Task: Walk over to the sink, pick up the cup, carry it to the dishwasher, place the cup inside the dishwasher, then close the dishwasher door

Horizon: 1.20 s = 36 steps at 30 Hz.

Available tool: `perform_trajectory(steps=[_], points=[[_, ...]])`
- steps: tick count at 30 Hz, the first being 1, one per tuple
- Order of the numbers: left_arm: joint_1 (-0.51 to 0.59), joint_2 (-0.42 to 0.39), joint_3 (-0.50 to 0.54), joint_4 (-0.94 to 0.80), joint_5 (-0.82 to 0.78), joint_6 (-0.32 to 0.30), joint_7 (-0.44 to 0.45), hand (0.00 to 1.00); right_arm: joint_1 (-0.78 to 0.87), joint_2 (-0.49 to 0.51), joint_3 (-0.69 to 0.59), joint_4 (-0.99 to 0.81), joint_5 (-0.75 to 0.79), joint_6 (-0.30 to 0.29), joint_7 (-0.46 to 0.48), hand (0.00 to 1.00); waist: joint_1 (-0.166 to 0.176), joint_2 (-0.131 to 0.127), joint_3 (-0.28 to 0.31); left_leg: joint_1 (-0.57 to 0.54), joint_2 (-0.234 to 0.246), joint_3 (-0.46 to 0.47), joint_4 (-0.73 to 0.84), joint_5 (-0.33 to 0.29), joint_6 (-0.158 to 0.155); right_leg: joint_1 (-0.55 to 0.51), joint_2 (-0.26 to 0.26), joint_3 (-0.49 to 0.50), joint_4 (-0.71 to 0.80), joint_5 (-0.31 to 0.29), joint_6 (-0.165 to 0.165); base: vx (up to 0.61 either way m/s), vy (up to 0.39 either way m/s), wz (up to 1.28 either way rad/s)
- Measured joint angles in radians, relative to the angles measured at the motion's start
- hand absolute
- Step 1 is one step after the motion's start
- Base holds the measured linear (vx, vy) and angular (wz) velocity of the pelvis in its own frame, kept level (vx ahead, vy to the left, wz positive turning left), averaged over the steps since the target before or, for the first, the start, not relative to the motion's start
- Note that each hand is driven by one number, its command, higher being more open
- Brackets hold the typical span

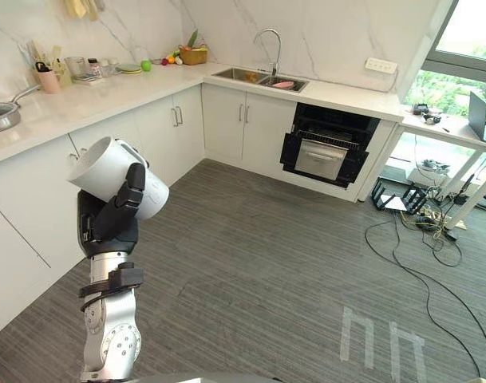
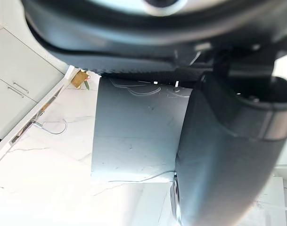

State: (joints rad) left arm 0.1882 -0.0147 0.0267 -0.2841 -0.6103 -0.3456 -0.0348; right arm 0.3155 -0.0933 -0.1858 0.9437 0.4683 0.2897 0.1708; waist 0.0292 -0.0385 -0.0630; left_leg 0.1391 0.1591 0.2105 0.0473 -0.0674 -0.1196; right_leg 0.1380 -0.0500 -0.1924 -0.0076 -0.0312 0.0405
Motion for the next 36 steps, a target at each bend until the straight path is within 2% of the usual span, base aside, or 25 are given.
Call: perform_trajectory(steps=[3,5,6,7,8,9,11,12,13,14,15,16,17,18,20,23,25,26,27,28,29,30,32,34,36], points=[[0.032,0.000,0.019,-0.034,0.000,0.000,0.000,0.00,-0.009,0.002,0.000,-0.009,-0.001,-0.001,-0.004,1.00,0.002,0.007,0.022,-0.031,0.020,-0.007,0.092,-0.049,0.003,-0.001,0.010,0.003,0.026,-0.017,-0.008,-0.02,-0.010,-0.01],[0.060,0.002,0.041,-0.075,0.000,0.000,-0.003,0.00,-0.014,-0.002,0.002,-0.032,-0.001,-0.002,0.004,1.00,0.009,0.018,0.065,-0.124,0.063,-0.009,0.345,-0.116,0.007,-0.009,0.021,-0.005,0.090,-0.078,-0.022,-0.09,-0.014,0.12],[0.064,0.003,0.047,-0.079,0.000,-0.002,-0.007,0.00,-0.015,-0.003,0.006,-0.037,-0.001,-0.002,0.004,1.00,0.010,0.017,0.075,-0.178,0.077,-0.008,0.452,-0.115,0.010,-0.012,0.017,-0.011,0.110,-0.089,-0.024,-0.09,-0.025,0.27],[0.076,-0.002,0.059,-0.087,0.000,-0.006,-0.013,0.00,-0.014,-0.014,0.007,-0.053,-0.001,-0.001,0.009,1.00,0.009,0.035,0.093,-0.270,0.115,-0.007,0.636,-0.092,0.043,-0.011,0.022,-0.024,0.135,-0.105,-0.027,-0.04,-0.011,0.30],[0.090,-0.006,0.071,-0.091,-0.001,-0.007,-0.022,0.00,-0.017,-0.025,0.003,-0.055,0.011,0.005,0.003,1.00,0.009,0.045,0.105,-0.327,0.139,-0.006,0.742,-0.063,0.057,0.000,0.024,-0.033,0.141,-0.111,-0.035,-0.01,0.016,0.30],[0.096,-0.006,0.078,-0.091,-0.001,-0.007,-0.033,0.00,-0.019,-0.026,-0.003,-0.054,0.022,0.010,-0.009,1.00,0.009,0.044,0.110,-0.340,0.139,-0.007,0.758,-0.076,0.057,0.004,0.019,-0.037,0.142,-0.115,-0.037,0.04,0.077,0.31],[0.100,-0.006,0.086,-0.091,0.000,-0.006,-0.077,0.00,-0.053,-0.033,-0.010,-0.049,0.040,0.016,-0.049,1.00,0.009,0.039,0.140,-0.346,0.064,-0.014,0.612,-0.150,0.059,0.031,-0.033,-0.058,0.144,-0.125,-0.024,0.11,0.161,0.37],[0.103,-0.006,0.084,-0.090,0.001,-0.002,-0.097,0.00,-0.076,-0.042,-0.034,-0.034,0.040,0.017,-0.051,1.00,0.012,0.043,0.154,-0.346,0.015,-0.033,0.462,-0.138,0.053,0.033,-0.061,-0.059,0.144,-0.133,-0.012,0.11,0.209,0.26],[0.106,-0.005,0.084,-0.089,0.000,0.001,-0.105,0.00,-0.083,-0.046,-0.047,-0.027,0.040,0.016,-0.051,1.00,0.013,0.048,0.157,-0.345,-0.004,-0.052,0.380,-0.118,0.049,0.034,-0.070,-0.058,0.142,-0.138,-0.004,0.09,0.208,0.10],[0.118,-0.005,0.087,-0.081,-0.001,0.002,-0.118,0.00,-0.096,-0.054,-0.059,-0.013,0.040,0.010,-0.051,1.00,0.015,0.059,0.161,-0.336,-0.027,-0.090,0.269,-0.031,0.043,0.049,-0.082,-0.048,0.134,-0.148,0.013,0.15,0.227,-0.02],[0.125,-0.005,0.089,-0.065,-0.001,0.004,-0.124,0.00,-0.097,-0.054,-0.065,-0.009,0.040,0.010,-0.054,1.00,0.021,0.060,0.159,-0.319,-0.040,-0.088,0.253,0.008,0.038,0.061,-0.090,-0.035,0.125,-0.156,0.026,0.25,0.294,-0.09],[0.135,-0.009,0.096,-0.031,-0.006,0.012,-0.131,0.00,-0.097,-0.055,-0.066,-0.008,0.040,0.010,-0.057,1.00,0.030,0.058,0.157,-0.313,-0.071,-0.090,0.270,0.021,0.053,0.082,-0.106,0.000,0.103,-0.161,0.035,0.28,0.290,-0.13],[0.139,-0.012,0.096,0.007,-0.018,0.013,-0.139,0.00,-0.099,-0.060,-0.083,-0.007,0.040,0.010,-0.060,1.00,0.033,0.064,0.148,-0.317,-0.087,-0.079,0.300,-0.010,0.092,0.092,-0.121,0.015,0.098,-0.167,0.051,0.37,0.291,-0.07],[0.137,-0.013,0.103,0.061,-0.024,0.015,-0.144,0.00,-0.103,-0.054,-0.092,-0.006,0.041,0.010,-0.063,1.00,0.033,0.056,0.143,-0.331,-0.110,-0.070,0.347,-0.055,0.120,0.094,-0.140,0.044,0.111,-0.168,0.065,0.25,0.179,-0.04],[0.137,-0.008,0.101,0.146,-0.038,0.018,-0.149,0.00,-0.108,-0.051,-0.112,0.020,0.042,0.005,-0.066,1.00,0.033,0.047,0.130,-0.323,-0.131,-0.052,0.385,-0.103,0.130,0.096,-0.167,0.079,0.135,-0.157,0.091,0.32,0.220,-0.06],[0.132,0.026,0.063,0.215,-0.058,0.045,-0.155,0.00,-0.106,-0.039,-0.167,0.057,0.043,-0.022,-0.056,1.00,0.023,0.044,0.095,-0.265,-0.165,-0.043,0.374,-0.149,0.162,0.075,-0.207,0.066,0.278,-0.156,0.092,0.36,0.201,0.01],[0.125,0.050,0.043,0.202,-0.058,0.063,-0.164,0.00,-0.113,-0.037,-0.203,0.065,0.054,-0.046,-0.049,1.00,0.022,0.041,0.092,-0.192,-0.184,-0.027,0.328,-0.164,0.173,-0.008,-0.251,0.049,0.519,-0.140,0.094,0.30,0.161,-0.18],[0.117,0.069,0.024,0.199,-0.058,0.067,-0.168,0.00,-0.114,-0.031,-0.220,0.060,0.058,-0.061,-0.040,1.00,0.016,0.038,0.088,-0.132,-0.205,-0.021,0.269,-0.179,0.178,-0.088,-0.287,0.051,0.705,-0.089,0.073,0.29,0.138,-0.16],[0.103,0.095,-0.001,0.198,-0.056,0.073,-0.168,0.00,-0.111,-0.028,-0.222,0.053,0.058,-0.077,-0.024,1.00,0.001,0.035,0.083,-0.067,-0.212,-0.029,0.208,-0.176,0.185,-0.167,-0.262,0.087,0.883,-0.078,0.070,0.30,0.107,-0.05],[0.095,0.108,-0.015,0.197,-0.052,0.073,-0.168,0.00,-0.107,-0.020,-0.222,0.042,0.057,-0.087,-0.015,1.00,-0.008,0.034,0.084,-0.041,-0.211,-0.038,0.183,-0.174,0.186,-0.201,-0.238,0.089,0.946,-0.087,0.060,0.32,0.042,0.20],[0.078,0.124,-0.038,0.188,-0.032,0.073,-0.165,0.00,-0.108,0.004,-0.221,0.016,0.058,-0.099,-0.007,1.00,-0.030,0.035,0.084,0.002,-0.207,-0.054,0.139,-0.167,0.186,-0.269,-0.187,0.078,1.010,-0.130,0.043,0.27,-0.003,0.22],[0.069,0.125,-0.051,0.177,-0.025,0.076,-0.165,0.00,-0.108,0.018,-0.221,0.002,0.058,-0.106,-0.003,1.00,-0.035,0.035,0.086,0.021,-0.205,-0.057,0.120,-0.164,0.188,-0.305,-0.166,0.065,1.016,-0.155,0.038,0.35,-0.036,0.22],[0.020,0.112,-0.107,0.136,-0.014,0.093,-0.165,0.00,-0.107,0.060,-0.216,-0.069,0.060,-0.120,0.000,1.00,-0.052,0.040,0.110,0.090,-0.186,-0.067,0.069,-0.164,0.159,-0.437,-0.109,-0.011,0.924,-0.220,0.011,0.45,-0.082,0.21],[-0.031,0.098,-0.151,0.120,-0.014,0.113,-0.165,0.00,-0.107,0.068,-0.194,-0.101,0.061,-0.115,-0.017,1.00,-0.063,0.062,0.150,0.161,-0.134,-0.078,0.050,-0.183,0.133,-0.489,-0.066,-0.062,0.749,-0.216,0.002,0.51,-0.138,0.34],[-0.052,0.084,-0.171,0.118,-0.014,0.124,-0.165,0.00,-0.106,0.082,-0.193,-0.118,0.080,-0.095,-0.027,1.00,-0.075,0.062,0.167,0.209,-0.092,-0.075,0.071,-0.199,0.127,-0.505,-0.026,-0.031,0.507,-0.122,0.012,0.56,-0.209,0.33]])
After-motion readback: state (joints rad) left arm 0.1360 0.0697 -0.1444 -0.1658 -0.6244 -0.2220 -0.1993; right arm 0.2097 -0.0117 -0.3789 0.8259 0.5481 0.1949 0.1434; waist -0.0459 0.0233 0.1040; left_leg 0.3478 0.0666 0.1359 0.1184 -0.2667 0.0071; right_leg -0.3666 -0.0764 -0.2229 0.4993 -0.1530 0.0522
